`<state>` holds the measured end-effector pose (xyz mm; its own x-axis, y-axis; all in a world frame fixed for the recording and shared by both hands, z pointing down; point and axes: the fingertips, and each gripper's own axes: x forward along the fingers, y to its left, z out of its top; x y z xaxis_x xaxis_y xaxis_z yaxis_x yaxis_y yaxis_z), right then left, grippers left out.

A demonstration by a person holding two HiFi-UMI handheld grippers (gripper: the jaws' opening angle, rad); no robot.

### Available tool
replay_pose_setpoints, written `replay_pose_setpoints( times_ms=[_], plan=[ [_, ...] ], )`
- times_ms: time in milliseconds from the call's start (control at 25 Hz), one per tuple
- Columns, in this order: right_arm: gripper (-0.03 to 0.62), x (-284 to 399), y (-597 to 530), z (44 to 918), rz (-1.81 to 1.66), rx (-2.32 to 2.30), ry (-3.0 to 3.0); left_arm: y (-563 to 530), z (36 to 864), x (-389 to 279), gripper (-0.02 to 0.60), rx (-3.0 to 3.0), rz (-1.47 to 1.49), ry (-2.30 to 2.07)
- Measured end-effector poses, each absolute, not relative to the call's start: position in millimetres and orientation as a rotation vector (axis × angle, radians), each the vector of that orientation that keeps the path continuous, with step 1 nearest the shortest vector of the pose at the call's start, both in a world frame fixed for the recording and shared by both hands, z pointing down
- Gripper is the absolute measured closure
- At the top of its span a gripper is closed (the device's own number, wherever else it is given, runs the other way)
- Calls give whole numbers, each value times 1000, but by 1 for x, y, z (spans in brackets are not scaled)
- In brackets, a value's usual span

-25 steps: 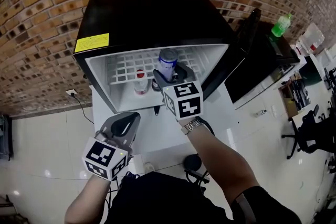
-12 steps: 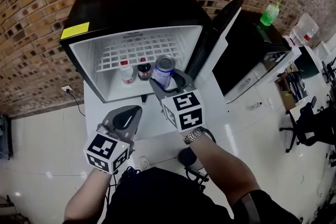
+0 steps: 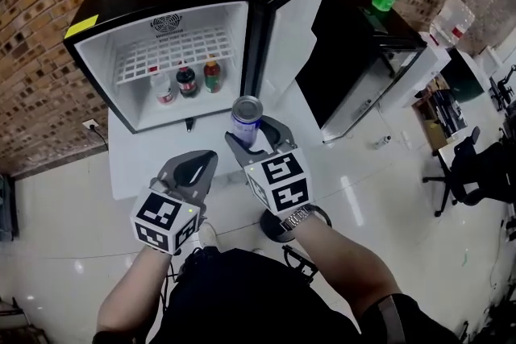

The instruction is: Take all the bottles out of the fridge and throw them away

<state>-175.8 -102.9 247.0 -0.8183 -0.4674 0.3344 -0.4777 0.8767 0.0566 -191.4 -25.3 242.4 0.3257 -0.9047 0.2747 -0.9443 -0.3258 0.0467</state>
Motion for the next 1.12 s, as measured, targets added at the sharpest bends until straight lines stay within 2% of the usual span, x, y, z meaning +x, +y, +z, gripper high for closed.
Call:
replay_pose_setpoints(
  times_ms=[520, 1120],
  plan=[
    [332, -41, -50, 302, 144, 703, -2636, -6, 286, -70, 577, 2400, 407, -1625],
    [332, 33, -39, 437, 473, 874, -2417, -30, 402, -2, 577, 2416, 583, -1298]
  ],
)
